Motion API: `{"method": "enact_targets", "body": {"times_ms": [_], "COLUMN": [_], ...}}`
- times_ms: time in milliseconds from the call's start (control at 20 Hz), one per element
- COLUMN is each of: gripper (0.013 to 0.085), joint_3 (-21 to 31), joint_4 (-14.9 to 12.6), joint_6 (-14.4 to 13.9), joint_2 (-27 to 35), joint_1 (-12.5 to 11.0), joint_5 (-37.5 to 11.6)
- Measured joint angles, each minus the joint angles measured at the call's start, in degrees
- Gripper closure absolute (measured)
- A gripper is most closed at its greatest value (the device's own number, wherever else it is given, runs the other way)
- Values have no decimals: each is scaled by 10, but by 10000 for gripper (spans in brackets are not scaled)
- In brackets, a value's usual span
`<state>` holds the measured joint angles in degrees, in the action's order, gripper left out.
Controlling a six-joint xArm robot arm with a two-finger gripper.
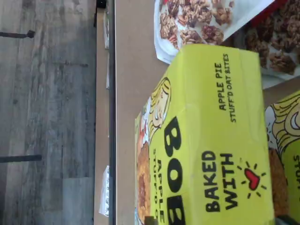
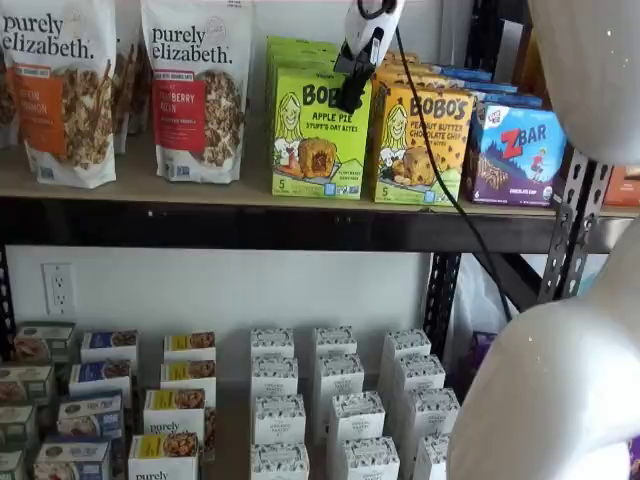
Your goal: Pick the green box on the top shelf, the fourth from the left
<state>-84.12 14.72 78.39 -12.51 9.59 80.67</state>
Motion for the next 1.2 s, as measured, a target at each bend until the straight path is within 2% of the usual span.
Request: {"method": "enact_targets", "body": {"times_ms": [300, 1200], "gripper": [130, 130], "joint_3": [12, 1], "joint_4": [-7, -17], "joint_6": [-2, -4], "joint_2": [-5, 7], "joint_1": [4, 7], "joint_5": [-16, 7]}}
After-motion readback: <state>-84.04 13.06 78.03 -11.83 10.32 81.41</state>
